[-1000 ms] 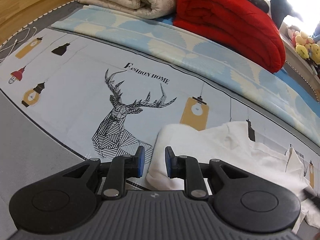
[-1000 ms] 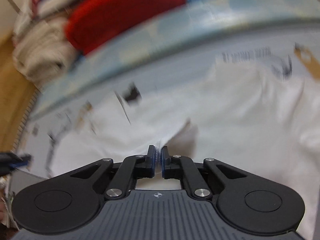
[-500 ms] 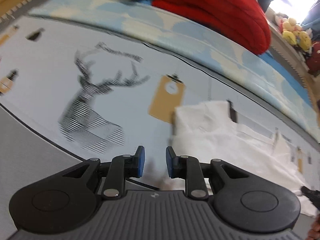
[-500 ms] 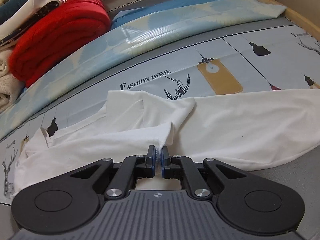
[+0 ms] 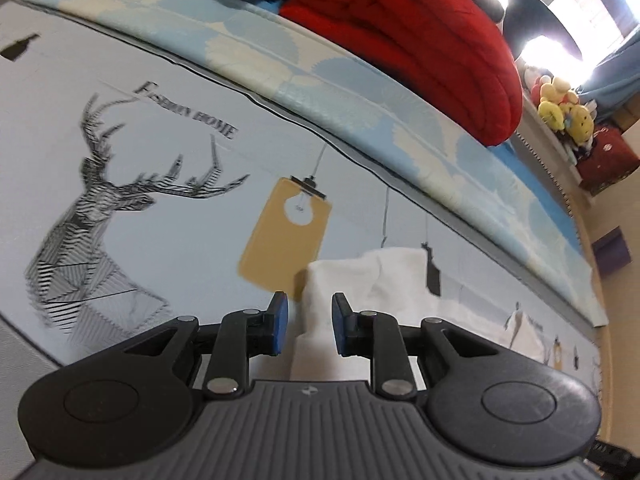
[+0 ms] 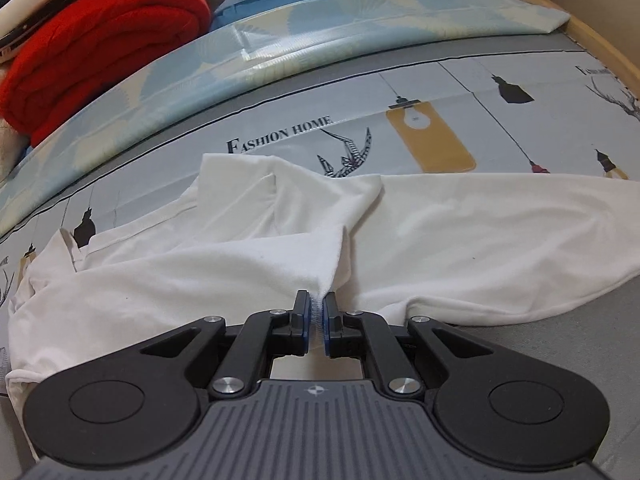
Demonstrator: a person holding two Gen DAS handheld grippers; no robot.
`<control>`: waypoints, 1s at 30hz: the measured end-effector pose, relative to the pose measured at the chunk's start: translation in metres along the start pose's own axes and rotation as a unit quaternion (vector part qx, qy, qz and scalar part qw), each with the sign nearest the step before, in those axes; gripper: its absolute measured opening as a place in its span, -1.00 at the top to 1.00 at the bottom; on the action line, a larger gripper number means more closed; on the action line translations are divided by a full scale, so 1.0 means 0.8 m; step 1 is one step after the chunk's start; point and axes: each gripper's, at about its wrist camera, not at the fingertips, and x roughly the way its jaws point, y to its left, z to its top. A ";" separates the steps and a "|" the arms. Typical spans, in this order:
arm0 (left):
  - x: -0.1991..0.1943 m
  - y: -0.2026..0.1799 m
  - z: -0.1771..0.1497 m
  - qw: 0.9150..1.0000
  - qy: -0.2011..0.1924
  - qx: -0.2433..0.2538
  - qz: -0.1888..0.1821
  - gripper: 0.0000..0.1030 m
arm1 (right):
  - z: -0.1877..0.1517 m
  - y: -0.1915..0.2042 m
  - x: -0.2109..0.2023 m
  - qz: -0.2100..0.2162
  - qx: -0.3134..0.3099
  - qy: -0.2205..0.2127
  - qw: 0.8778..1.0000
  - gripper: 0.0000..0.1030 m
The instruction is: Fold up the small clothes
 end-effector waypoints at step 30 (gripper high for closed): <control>0.060 -0.023 0.014 0.992 0.098 0.079 0.015 0.73 | -0.140 0.258 0.094 0.351 0.140 0.121 0.918 0.59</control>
